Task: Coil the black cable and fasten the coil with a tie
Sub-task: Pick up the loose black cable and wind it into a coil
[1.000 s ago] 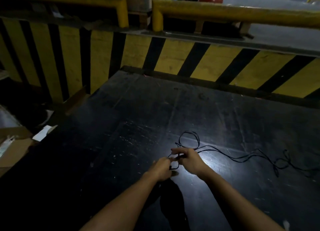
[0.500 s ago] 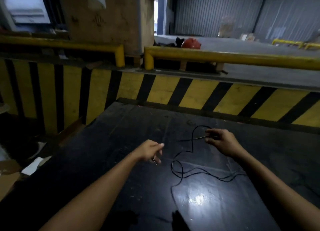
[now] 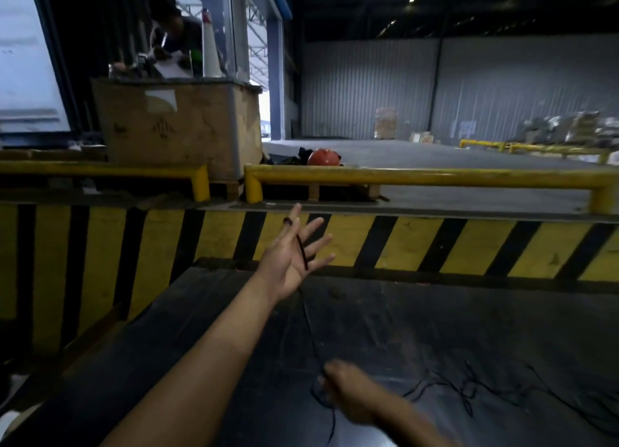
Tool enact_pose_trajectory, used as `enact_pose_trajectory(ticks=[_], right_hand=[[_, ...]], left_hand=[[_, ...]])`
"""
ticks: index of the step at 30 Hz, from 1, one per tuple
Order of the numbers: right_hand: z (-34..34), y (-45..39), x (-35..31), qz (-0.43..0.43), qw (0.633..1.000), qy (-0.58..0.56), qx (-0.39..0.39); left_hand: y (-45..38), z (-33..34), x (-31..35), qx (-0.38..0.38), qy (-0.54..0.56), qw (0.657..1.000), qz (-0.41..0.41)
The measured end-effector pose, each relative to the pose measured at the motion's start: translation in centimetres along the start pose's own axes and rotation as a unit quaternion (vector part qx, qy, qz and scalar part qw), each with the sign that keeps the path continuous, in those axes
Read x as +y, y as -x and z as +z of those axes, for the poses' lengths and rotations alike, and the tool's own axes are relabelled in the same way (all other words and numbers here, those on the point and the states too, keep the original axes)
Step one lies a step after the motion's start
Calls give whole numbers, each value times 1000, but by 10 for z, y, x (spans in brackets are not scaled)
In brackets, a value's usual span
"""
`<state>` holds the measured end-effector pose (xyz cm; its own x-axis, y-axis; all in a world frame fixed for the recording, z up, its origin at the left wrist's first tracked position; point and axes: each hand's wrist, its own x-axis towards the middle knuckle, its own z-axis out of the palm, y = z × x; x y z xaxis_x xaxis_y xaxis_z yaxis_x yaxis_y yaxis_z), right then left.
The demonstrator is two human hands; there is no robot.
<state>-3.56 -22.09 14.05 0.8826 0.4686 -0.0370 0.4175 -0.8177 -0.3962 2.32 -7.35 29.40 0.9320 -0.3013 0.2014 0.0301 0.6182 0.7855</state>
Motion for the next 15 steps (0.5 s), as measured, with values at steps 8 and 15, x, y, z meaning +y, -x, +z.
enact_pose_trajectory(ticks=[8,15], right_hand=[[-58,34,25,13,986,-132,105],[-164,27,37,11,959,-164,229]], left_hand=[[-13,-45,9,1,-623,782,39],[9,-37,-9,-139,-663,711,-190]])
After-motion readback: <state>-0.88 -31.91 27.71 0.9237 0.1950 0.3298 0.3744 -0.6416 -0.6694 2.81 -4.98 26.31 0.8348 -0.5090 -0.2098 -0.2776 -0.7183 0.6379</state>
